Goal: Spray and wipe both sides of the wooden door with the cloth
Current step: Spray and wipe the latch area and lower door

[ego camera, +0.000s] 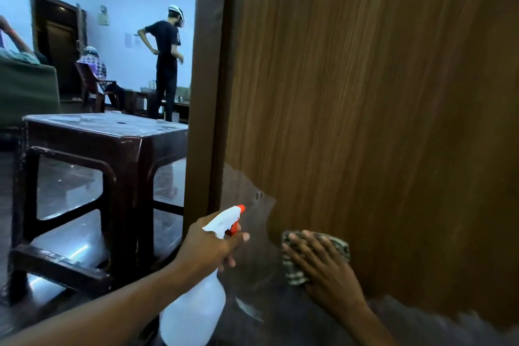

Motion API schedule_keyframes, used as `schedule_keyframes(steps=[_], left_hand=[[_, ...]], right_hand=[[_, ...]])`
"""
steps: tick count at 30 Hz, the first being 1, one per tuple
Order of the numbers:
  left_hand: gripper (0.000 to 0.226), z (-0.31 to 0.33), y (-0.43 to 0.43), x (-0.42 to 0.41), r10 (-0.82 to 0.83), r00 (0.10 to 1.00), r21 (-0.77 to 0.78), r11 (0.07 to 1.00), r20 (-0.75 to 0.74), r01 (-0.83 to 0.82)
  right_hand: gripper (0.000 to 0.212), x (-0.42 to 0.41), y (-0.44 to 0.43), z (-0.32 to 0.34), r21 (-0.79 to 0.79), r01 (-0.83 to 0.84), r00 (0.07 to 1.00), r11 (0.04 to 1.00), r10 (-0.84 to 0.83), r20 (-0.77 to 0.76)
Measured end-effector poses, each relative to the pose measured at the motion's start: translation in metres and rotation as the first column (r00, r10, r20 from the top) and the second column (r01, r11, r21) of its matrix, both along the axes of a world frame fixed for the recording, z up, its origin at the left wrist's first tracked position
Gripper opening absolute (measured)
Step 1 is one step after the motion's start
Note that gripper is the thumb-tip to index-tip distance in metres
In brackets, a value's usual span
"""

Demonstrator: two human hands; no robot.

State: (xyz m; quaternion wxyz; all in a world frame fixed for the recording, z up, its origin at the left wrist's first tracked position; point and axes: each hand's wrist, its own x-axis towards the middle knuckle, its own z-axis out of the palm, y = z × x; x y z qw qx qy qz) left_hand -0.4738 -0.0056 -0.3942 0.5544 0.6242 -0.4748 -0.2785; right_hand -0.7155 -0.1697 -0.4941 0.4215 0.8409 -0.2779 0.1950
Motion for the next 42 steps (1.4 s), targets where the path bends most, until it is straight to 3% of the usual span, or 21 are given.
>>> schedule_keyframes(steps=[4,6,10,13,15,17,20,23,27,30,33,35,37,40,42], left_hand=[[0.054,-0.001,0.006,0.019,0.041,0.996,-0.001,0.999,-0.082,-0.042],[0.055,0.000,0.009,0.027,0.043,0.996,-0.020,0.999,-0.084,-0.045],[0.044,-0.002,0.019,0.043,0.065,0.993,-0.093,0.993,-0.094,-0.074],[0.031,-0.008,0.025,0.055,0.055,0.994,-0.115,0.991,-0.089,-0.065],[0.023,-0.016,0.028,0.060,0.054,0.995,-0.116,0.991,-0.080,-0.063],[0.021,-0.023,0.030,0.062,0.046,0.996,-0.114,0.992,-0.070,-0.054],[0.022,-0.032,0.030,0.062,0.030,0.999,-0.120,0.992,-0.039,-0.034],[0.016,-0.036,0.029,0.060,0.039,0.999,-0.139,0.990,0.005,-0.038],[0.018,-0.043,0.034,0.064,0.030,0.999,-0.174,0.984,0.016,-0.027],[0.020,-0.052,0.039,0.068,0.024,1.000,-0.169,0.985,0.003,-0.023],[0.016,-0.066,0.038,0.070,0.010,1.000,-0.133,0.991,-0.012,-0.012],[0.017,-0.076,0.035,0.067,0.003,1.000,-0.113,0.994,0.003,-0.003],[0.020,-0.082,0.032,0.063,0.001,1.000,-0.106,0.994,0.000,-0.001],[0.028,-0.089,0.026,0.058,0.000,1.000,-0.098,0.995,-0.013,-0.001],[0.033,-0.093,0.023,0.056,-0.006,1.000,-0.099,0.995,-0.011,0.005]], right_hand=[[0.082,0.028,0.007,0.051,0.048,0.108,0.940,0.993,-0.118,0.320],[0.079,0.075,0.010,0.079,0.039,0.059,0.942,0.998,-0.068,0.330],[0.084,0.124,0.006,0.069,-0.011,-0.036,0.996,0.999,0.037,0.082],[0.094,0.101,0.003,0.039,-0.030,-0.020,0.975,0.999,0.013,-0.221],[0.096,0.076,-0.001,0.038,-0.076,-0.031,0.952,0.997,0.006,-0.306],[0.094,0.061,-0.001,0.056,-0.090,-0.014,0.984,0.996,-0.002,-0.178],[0.084,0.094,0.009,0.100,-0.070,0.040,0.989,0.997,-0.030,0.143],[0.077,0.159,0.017,0.122,-0.036,0.024,0.977,0.999,-0.016,0.214],[0.077,0.190,0.006,0.069,-0.045,-0.061,0.998,0.997,0.059,-0.039],[0.081,0.162,0.005,-0.006,-0.042,-0.101,0.953,0.994,0.085,-0.291],[0.077,0.110,0.001,-0.045,-0.069,-0.049,0.927,0.996,0.020,-0.375],[0.083,0.077,-0.002,-0.044,-0.091,-0.022,0.954,0.996,-0.006,-0.300],[0.087,0.065,0.003,-0.025,-0.078,0.030,0.996,0.997,-0.036,-0.083],[0.084,0.099,0.012,-0.003,-0.020,0.096,0.965,0.995,-0.088,0.246],[0.083,0.134,0.017,-0.005,0.009,0.075,0.953,0.997,-0.074,0.294]])
